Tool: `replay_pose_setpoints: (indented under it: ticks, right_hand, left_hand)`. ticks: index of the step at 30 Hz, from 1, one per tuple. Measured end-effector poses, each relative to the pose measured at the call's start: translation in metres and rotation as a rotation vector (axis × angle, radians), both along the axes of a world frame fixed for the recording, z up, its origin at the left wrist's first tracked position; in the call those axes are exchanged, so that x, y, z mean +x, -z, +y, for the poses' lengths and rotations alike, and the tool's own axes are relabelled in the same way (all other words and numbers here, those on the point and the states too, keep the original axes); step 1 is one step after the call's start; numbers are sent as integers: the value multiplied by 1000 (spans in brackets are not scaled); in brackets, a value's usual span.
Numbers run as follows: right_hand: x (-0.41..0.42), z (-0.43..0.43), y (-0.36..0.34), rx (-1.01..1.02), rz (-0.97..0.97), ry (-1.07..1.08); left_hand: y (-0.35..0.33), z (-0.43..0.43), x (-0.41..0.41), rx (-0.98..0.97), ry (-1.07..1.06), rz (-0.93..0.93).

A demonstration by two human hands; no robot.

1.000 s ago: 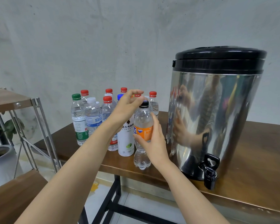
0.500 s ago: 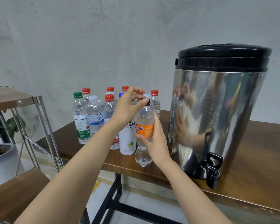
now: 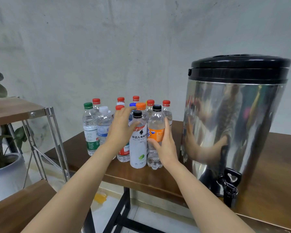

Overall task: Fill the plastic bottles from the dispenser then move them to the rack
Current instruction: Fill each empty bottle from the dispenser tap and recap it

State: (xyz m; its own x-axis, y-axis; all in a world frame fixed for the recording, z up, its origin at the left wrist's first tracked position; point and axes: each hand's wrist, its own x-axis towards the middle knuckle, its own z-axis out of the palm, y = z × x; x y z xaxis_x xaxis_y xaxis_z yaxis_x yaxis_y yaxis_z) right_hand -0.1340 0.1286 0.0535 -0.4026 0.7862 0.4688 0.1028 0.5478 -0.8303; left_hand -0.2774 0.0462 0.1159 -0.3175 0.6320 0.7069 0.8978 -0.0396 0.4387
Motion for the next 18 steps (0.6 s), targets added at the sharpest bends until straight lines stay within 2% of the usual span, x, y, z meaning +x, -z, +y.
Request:
replay_pose_setpoints:
  ticks: [5,10,14,18]
  right_hand:
    - [3,0,-9,74,-145,65]
    - [15,-3,-36,300,-303,180]
    - [16,0,-68,439,-487,202]
    - [12,10,-81,436,-631,163]
  left_hand:
    - [9,-1,4,-118,14,92]
    - [6,-7,10,-183,-12,109]
    - [-1,0,13,-292,-39,47]
    - [1,11,6,-339,-54,-21]
